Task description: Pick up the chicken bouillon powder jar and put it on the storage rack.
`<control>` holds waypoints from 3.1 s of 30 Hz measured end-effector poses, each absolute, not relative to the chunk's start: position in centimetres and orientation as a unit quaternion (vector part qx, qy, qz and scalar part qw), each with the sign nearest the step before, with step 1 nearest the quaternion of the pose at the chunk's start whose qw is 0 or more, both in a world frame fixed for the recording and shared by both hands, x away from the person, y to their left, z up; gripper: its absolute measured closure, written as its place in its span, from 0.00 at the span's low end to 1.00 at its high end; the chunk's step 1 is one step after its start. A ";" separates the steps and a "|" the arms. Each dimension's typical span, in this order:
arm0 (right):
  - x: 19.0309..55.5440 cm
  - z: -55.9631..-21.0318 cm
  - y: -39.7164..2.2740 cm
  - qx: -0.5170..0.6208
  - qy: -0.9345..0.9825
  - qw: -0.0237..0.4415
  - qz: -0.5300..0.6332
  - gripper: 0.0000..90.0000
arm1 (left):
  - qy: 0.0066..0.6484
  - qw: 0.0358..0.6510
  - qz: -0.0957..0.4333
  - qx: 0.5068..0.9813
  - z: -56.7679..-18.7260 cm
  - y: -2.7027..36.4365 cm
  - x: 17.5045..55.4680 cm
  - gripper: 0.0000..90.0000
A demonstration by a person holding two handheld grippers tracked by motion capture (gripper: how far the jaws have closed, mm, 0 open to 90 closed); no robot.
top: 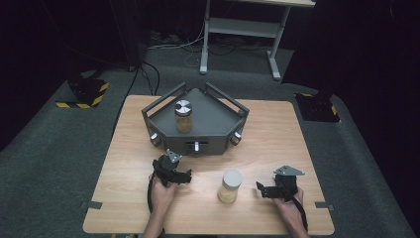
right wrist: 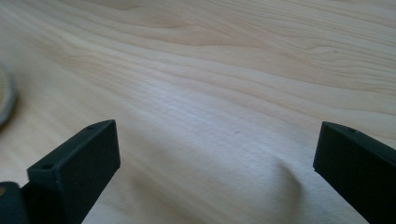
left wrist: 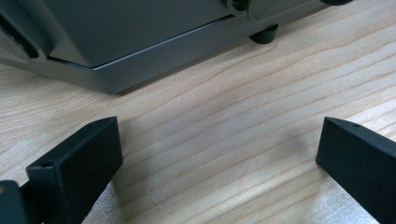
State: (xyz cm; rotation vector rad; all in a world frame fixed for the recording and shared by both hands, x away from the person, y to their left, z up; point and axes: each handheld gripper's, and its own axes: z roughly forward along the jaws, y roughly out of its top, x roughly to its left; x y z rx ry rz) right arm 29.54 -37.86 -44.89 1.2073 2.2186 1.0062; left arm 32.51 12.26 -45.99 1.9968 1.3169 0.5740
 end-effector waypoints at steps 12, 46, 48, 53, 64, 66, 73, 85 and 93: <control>27.1 -44.7 -36.6 0.354 0.831 0.179 0.389 0.00 | 0.505 0.334 0.220 0.765 -46.0 12.3 32.5 0.00; 27.6 -43.0 -31.1 0.262 0.836 0.162 0.454 0.02 | 0.504 0.334 0.220 0.765 -46.0 12.3 32.5 0.00; 27.7 -42.9 -30.9 0.261 0.835 0.162 0.456 0.03 | 0.504 0.334 0.220 0.765 -46.0 12.3 32.5 0.00; 28.1 -42.9 -30.4 0.260 0.834 0.162 0.460 0.06 | 0.504 0.334 0.220 0.765 -46.0 12.3 32.5 0.00; 28.3 -42.9 -29.9 0.262 0.829 0.169 0.465 0.12 | 0.504 0.334 0.220 0.766 -46.0 12.3 32.5 0.00; 28.4 -42.9 -29.8 0.264 0.828 0.170 0.464 0.14 | 0.504 0.334 0.220 0.765 -46.0 12.3 32.5 0.00; 28.4 -43.2 -29.7 0.266 0.828 0.172 0.463 0.16 | 0.504 0.334 0.220 0.766 -46.0 12.3 32.5 0.00; 28.9 -43.2 -29.6 0.263 0.831 0.164 0.461 0.26 | 0.504 0.334 0.220 0.766 -46.0 12.3 32.5 0.00; 28.9 -43.2 -29.6 0.261 0.831 0.164 0.463 0.31 | 0.504 0.334 0.220 0.766 -46.0 12.3 32.5 0.00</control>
